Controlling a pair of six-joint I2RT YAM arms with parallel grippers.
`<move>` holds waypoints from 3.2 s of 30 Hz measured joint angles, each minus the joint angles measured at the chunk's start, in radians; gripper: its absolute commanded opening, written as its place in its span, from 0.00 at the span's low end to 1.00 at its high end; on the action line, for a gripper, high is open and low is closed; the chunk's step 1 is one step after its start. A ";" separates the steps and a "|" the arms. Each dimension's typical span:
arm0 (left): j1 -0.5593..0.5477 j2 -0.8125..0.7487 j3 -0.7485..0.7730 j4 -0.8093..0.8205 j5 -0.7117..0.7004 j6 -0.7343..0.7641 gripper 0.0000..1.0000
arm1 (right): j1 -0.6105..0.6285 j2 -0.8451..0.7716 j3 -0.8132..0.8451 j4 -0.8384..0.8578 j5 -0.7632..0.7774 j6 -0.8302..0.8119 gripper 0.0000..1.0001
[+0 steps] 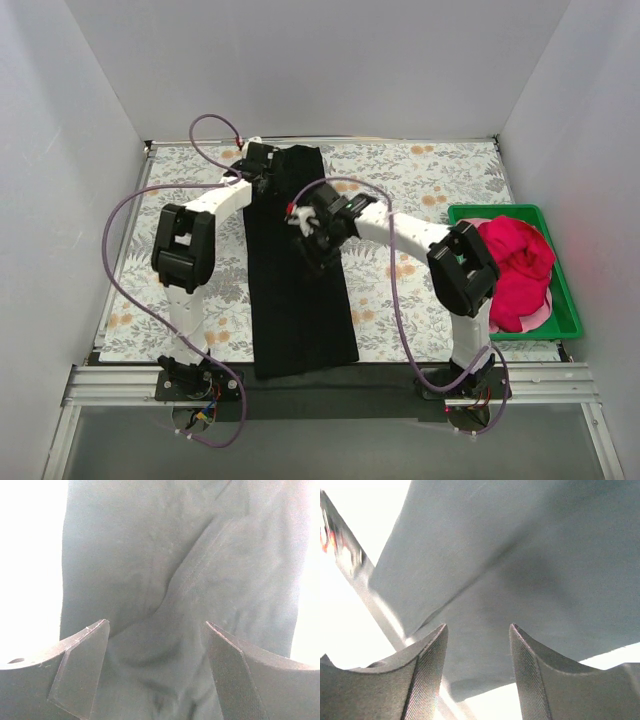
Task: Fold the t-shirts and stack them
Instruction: Fold the tshirt
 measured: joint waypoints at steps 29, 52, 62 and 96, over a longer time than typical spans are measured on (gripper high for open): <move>0.075 -0.190 -0.286 0.017 0.173 -0.509 0.44 | -0.459 0.395 0.260 0.851 -0.156 0.580 0.48; 0.076 -0.199 -0.460 0.227 0.156 -0.586 0.31 | -0.459 0.394 0.174 0.938 -0.218 0.602 0.48; 0.075 -0.234 -0.346 0.155 0.089 -0.394 0.38 | -0.460 0.311 0.035 0.937 -0.220 0.567 0.48; 0.060 0.059 -0.060 0.253 0.138 -0.055 0.31 | -0.460 -0.039 -0.379 0.933 -0.224 0.443 0.47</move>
